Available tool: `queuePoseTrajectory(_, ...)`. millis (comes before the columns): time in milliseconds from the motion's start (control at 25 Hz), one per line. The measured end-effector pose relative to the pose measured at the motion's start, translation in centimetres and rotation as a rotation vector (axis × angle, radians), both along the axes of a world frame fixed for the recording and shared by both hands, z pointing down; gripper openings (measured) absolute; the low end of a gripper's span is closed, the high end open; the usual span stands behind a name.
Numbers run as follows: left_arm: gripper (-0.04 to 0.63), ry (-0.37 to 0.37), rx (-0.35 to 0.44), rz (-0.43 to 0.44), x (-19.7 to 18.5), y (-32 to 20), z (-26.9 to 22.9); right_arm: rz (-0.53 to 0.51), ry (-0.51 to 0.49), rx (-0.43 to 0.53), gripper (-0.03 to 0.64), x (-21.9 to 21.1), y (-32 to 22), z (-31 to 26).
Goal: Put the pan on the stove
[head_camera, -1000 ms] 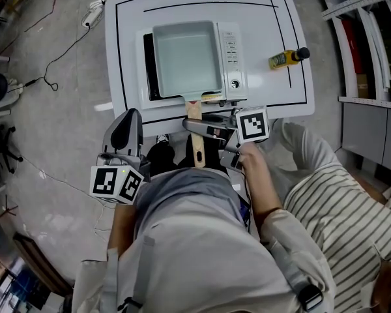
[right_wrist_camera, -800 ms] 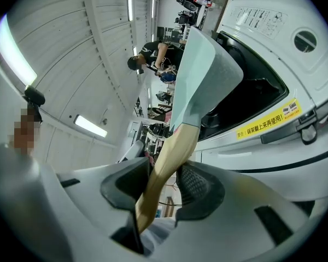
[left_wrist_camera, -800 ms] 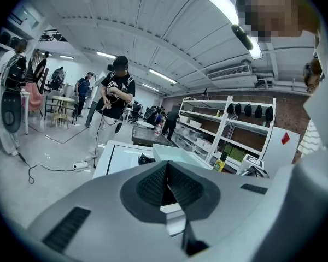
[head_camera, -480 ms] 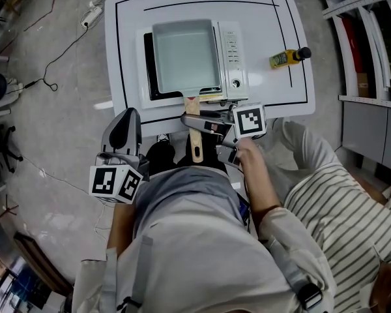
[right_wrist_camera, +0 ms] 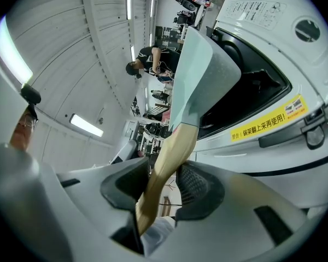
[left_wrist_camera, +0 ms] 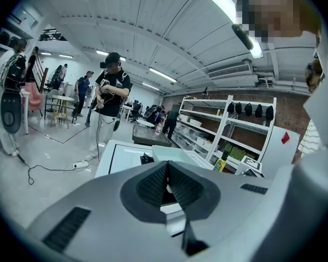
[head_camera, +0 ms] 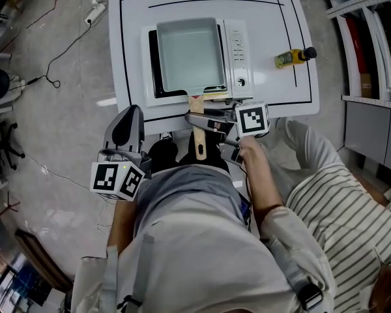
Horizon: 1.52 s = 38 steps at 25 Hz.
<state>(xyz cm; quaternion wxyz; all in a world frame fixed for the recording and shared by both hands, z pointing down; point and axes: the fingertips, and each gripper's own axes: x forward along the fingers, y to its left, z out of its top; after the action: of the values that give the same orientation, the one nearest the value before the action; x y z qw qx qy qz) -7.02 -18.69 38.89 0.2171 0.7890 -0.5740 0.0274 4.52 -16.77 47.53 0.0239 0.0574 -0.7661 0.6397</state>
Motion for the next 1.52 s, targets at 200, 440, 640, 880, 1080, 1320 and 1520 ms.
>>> queuePoseTrajectory(200,0.008,0.004,0.008,0.006,0.0,0.0,0.0,-0.006,-0.005,0.008,0.155,-0.2,0.0,0.0)
queuePoseTrajectory(440,0.008,0.009,-0.007,0.006,0.0,0.1,0.0,0.003,-0.030,0.003,0.153,-0.5,-0.3,-0.6)
queuePoseTrajectory(640,0.008,0.016,0.001,0.004,0.0,0.1,0.1,0.014,-0.038,-0.003,0.153,-0.6,-0.5,-0.5)
queuePoseTrajectory(880,0.008,0.031,-0.001,0.005,0.1,0.3,0.3,0.038,-0.064,-0.022,0.154,-0.5,-0.8,-0.4)
queuePoseTrajectory(1080,0.008,0.028,-0.013,0.016,0.6,0.5,0.2,0.039,-0.059,-0.008,0.158,-0.5,-0.7,-0.5)
queuePoseTrajectory(1320,0.008,0.039,0.003,0.031,0.8,0.6,0.1,0.055,-0.027,0.002,0.186,0.0,-0.8,-0.2)
queuePoseTrajectory(1520,0.008,0.044,0.006,0.040,0.9,0.8,0.0,0.108,-0.022,-0.005,0.187,1.3,-1.0,0.0)
